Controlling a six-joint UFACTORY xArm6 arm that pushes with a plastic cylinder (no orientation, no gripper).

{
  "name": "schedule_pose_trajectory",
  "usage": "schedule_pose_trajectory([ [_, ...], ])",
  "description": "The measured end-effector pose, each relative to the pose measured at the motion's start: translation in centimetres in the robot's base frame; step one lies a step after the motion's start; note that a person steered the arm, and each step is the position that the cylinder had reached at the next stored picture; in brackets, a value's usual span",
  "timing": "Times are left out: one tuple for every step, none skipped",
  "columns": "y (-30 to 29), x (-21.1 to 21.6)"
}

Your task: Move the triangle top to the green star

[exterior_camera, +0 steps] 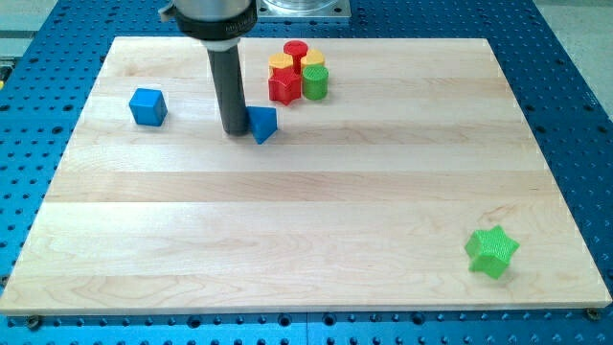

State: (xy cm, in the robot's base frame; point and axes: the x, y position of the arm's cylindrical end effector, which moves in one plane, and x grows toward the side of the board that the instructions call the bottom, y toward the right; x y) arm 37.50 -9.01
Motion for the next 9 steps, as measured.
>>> schedule_pose_trajectory([
  [6.1, 5.3],
  [12.5, 9.3],
  [5.4, 8.4],
  [1.3, 3.6],
  [4.0, 0.5],
  [8.7, 5.0],
  [15.8, 11.3],
  [19.4, 15.5],
  [22.8, 18.0],
])
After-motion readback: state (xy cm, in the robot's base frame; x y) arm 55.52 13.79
